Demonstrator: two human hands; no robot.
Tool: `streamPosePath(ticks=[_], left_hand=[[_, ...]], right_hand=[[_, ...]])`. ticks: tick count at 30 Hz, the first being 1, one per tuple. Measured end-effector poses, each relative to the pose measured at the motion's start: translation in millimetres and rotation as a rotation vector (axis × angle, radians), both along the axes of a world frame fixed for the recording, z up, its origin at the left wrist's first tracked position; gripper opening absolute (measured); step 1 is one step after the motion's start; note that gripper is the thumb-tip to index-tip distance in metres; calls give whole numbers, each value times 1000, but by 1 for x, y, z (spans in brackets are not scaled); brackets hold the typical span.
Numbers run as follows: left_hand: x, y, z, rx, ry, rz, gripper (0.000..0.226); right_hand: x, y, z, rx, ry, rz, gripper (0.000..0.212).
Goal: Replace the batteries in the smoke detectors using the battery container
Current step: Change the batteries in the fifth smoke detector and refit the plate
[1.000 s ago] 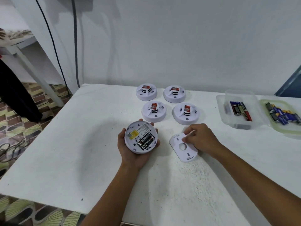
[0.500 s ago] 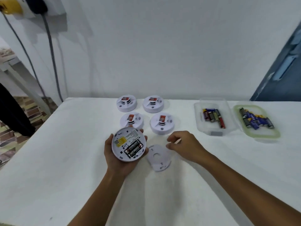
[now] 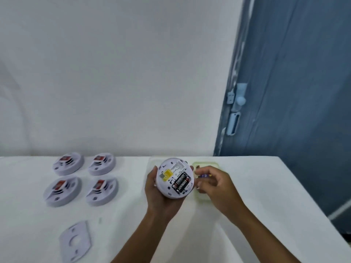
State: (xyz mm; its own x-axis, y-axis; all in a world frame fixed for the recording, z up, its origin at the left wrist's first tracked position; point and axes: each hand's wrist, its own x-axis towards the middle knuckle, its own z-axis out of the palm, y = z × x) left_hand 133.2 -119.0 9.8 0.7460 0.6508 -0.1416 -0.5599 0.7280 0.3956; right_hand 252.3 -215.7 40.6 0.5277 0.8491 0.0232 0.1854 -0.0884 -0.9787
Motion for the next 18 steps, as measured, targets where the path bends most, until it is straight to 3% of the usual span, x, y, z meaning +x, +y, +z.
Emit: streamPosePath(ticks=[10,18], left_hand=[[81,-18,1,-60,159,46,58],[97,-19,2,6,170,67,46]], right_hand=[[57,-11,-30,-38,-79,-25,30],[67,-4,-31,-28,-323,-72,10]])
